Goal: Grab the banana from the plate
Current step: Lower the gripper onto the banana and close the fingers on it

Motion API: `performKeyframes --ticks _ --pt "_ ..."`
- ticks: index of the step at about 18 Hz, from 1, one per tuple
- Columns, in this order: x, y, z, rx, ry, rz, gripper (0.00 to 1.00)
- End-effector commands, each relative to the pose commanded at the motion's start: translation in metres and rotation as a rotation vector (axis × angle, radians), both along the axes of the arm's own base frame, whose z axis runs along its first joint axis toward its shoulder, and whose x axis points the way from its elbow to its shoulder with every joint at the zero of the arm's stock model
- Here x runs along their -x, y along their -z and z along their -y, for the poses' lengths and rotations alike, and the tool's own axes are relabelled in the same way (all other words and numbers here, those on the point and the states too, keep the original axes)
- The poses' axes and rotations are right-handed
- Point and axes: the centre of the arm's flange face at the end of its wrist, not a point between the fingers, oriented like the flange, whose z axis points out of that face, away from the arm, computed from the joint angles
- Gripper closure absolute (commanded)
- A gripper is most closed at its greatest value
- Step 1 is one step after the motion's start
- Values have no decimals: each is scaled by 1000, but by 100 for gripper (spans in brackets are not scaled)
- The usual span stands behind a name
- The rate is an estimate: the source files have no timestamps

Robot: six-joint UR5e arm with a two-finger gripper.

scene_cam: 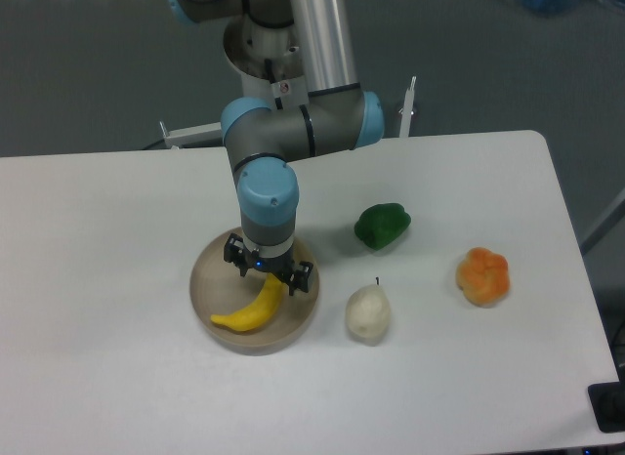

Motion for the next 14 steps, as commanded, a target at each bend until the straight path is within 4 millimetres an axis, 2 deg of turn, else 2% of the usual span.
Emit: performKeyframes --ticks 3,5,11,14 --pt "0 1 0 1 3 1 53" --pt "1 -2 -1 -3 5 -2 61" --pt "3 -7 -4 -14 5 -7 64" --pt "6 -17 -7 -31 9 -18 64"
